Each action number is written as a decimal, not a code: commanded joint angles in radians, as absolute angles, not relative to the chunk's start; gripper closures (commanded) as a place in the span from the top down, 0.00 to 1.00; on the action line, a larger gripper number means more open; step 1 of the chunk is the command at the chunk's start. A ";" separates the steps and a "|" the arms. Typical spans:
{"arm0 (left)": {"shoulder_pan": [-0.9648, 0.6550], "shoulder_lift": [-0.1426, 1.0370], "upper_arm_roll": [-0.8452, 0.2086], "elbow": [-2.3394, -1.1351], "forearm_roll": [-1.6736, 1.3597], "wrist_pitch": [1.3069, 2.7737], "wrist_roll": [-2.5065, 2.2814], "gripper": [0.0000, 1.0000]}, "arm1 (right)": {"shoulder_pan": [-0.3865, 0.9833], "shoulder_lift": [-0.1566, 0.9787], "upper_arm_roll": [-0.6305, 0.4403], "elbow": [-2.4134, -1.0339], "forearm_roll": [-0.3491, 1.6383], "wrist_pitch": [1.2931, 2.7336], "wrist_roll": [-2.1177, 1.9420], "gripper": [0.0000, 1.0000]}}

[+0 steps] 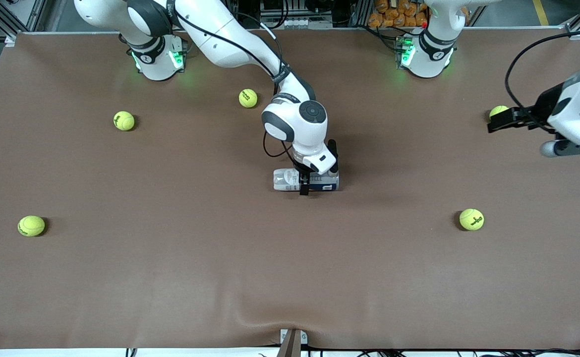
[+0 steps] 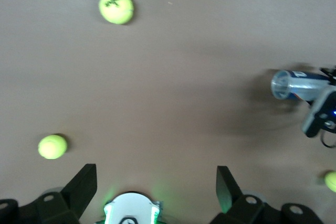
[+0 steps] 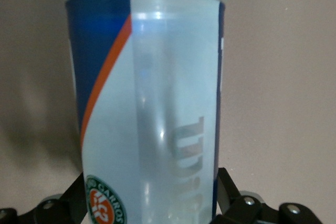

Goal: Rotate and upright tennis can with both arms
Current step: 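Hold the can with the right gripper while the left gripper approaches, then grasp the can end with the left gripper while the right gripper releases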

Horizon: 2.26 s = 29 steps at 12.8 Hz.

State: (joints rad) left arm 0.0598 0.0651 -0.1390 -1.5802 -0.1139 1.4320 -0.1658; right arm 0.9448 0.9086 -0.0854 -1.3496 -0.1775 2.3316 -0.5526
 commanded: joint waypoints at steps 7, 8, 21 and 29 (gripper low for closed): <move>0.048 0.106 -0.181 -1.839 -0.463 1.645 -0.183 1.00 | 1.006 0.850 -0.092 -1.331 -0.192 2.238 -0.474 1.00; 0.049 0.109 -0.199 -1.885 -0.524 1.685 -0.181 1.00 | 1.018 0.832 -0.092 -1.335 -0.192 2.212 -0.454 1.00; -0.009 0.247 -0.207 -2.060 -0.874 1.902 -0.131 1.00 | 0.878 0.571 -0.092 -1.500 -0.067 2.186 -0.310 1.00; -0.018 0.216 -0.244 -2.255 -1.086 2.008 -0.017 1.00 | 0.850 0.520 -0.095 -1.583 -0.067 2.162 -0.083 1.00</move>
